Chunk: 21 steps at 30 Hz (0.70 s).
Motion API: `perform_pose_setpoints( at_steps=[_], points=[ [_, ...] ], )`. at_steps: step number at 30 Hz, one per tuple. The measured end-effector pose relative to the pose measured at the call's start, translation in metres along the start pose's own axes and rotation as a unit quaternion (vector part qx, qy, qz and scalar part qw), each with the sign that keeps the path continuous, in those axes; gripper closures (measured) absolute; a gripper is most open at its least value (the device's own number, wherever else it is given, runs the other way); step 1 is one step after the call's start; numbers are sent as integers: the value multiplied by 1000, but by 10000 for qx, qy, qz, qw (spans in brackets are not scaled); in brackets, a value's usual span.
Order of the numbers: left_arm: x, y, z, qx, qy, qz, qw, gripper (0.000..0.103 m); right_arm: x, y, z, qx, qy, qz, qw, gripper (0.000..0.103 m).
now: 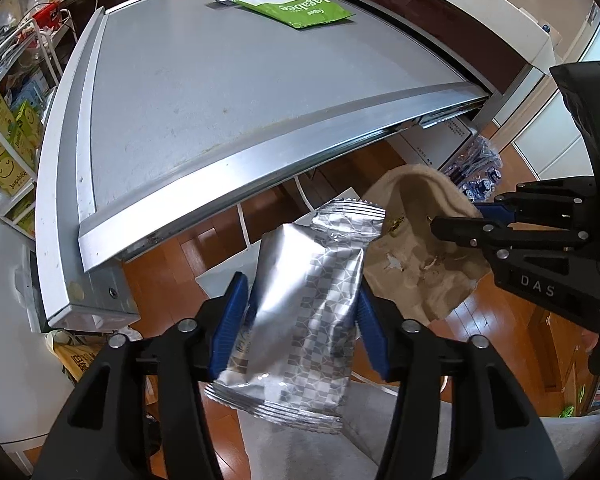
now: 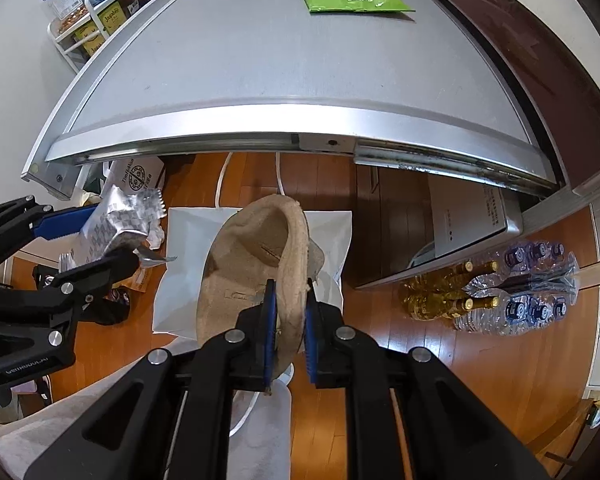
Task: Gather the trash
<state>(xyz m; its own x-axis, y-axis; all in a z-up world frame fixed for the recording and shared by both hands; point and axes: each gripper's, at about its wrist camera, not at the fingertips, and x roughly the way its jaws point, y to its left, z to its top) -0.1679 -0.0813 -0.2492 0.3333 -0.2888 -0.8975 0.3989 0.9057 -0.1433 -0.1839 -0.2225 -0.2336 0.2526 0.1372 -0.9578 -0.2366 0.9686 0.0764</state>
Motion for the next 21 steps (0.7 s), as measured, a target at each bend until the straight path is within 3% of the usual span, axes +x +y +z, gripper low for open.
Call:
perform_pose_setpoints(
  at_steps=[2,5,14,18,21],
  points=[
    [0,-1,3,3,-29,9,10000,37,0,-2,1,33,-11,20,10000,82],
    [0,-1,6,15,-37,87,10000,27,-2,-3,2,57,-43,11,10000,64],
    [-16,7,4,-69,-142,202,9997,26,-24,-11,-7,26,-222,-138,9997,50],
    [-30,11,0,-120,-224,231,9994,26,-44,-15,-13,13,-422,-208,9989,35],
    [-42,14,-1,-184,-307,233,9991,26,-61,-14,-15,8,-582,-236,9980,30]
  ],
)
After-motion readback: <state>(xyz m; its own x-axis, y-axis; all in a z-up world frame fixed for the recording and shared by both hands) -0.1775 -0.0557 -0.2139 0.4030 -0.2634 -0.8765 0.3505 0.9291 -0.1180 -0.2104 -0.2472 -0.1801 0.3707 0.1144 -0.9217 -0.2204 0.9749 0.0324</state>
